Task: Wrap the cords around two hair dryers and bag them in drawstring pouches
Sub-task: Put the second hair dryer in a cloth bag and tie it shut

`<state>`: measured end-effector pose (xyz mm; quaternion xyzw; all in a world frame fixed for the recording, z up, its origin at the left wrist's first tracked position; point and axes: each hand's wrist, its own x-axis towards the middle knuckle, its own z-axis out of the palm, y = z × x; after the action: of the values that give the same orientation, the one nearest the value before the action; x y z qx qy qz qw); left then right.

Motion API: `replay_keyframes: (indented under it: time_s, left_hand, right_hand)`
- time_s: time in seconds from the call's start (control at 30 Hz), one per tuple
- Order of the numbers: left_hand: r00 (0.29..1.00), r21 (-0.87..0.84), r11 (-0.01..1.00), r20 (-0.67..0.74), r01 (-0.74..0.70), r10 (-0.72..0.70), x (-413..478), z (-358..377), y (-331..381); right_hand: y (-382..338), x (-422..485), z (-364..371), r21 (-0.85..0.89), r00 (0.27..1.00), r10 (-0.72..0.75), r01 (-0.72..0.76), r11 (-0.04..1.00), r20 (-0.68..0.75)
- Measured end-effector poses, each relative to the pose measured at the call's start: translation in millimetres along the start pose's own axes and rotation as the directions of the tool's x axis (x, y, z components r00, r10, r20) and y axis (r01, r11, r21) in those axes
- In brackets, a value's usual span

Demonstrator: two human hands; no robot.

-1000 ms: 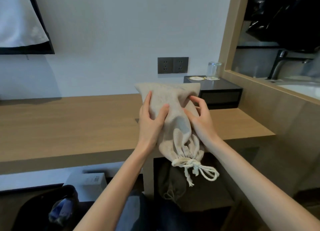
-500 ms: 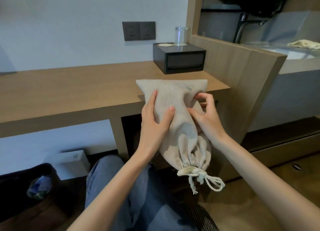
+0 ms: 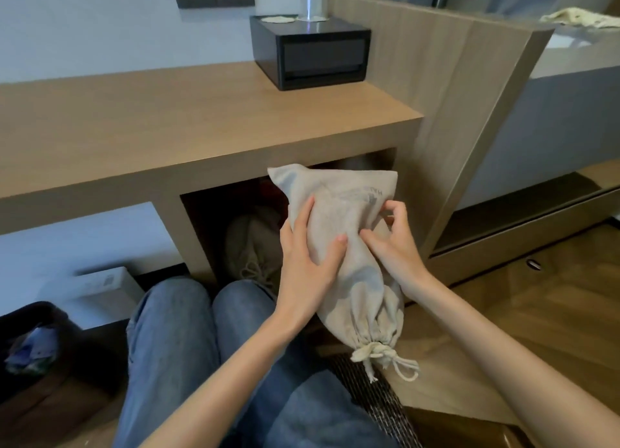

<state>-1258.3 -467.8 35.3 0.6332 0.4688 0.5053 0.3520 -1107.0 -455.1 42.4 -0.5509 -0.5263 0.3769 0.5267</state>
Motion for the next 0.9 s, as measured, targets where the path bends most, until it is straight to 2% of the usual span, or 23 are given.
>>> replay_keyframes:
  time_s: [0.3,0.6,0.67,0.73,0.77,0.83,0.9]
  left_hand:
    - [0.968,-0.033,0.971,0.083,0.238,-0.235,33.6,20.4,-85.4]
    - [0.907,-0.081,0.905,0.097,0.418,-0.410,73.0,38.6,-165.9]
    - [0.875,-0.087,0.873,0.119,0.480,-0.469,78.1,40.1,-183.3]
    - [0.789,-0.083,0.788,0.152,0.610,-0.595,82.5,41.8,-197.0]
    - [0.771,-0.092,0.768,0.157,0.633,-0.617,85.2,43.0,-202.7]
    - [0.800,-0.089,0.799,0.159,0.595,-0.578,91.4,46.1,-211.7]
    - [0.819,0.001,0.831,0.168,0.557,-0.549,98.2,48.1,-216.8]
  right_hand:
    - [75.8,40.8,19.5,-0.135,0.989,0.139,-0.143,0.980,-0.043]
    - [143.4,90.0,39.5,-0.221,0.963,0.262,-0.245,0.944,0.054]
    - [155.3,98.8,44.5,-0.245,0.958,0.282,-0.264,0.933,0.042]
    - [165.4,107.5,49.5,-0.268,0.950,0.313,-0.299,0.916,0.011]
    - [169.4,111.3,52.0,-0.276,0.942,0.334,-0.322,0.905,-0.004]
    - [177.1,116.4,56.4,-0.271,0.932,0.362,-0.356,0.894,-0.030]
    - [186.1,119.0,59.5,-0.251,0.933,0.357,-0.356,0.900,-0.046]
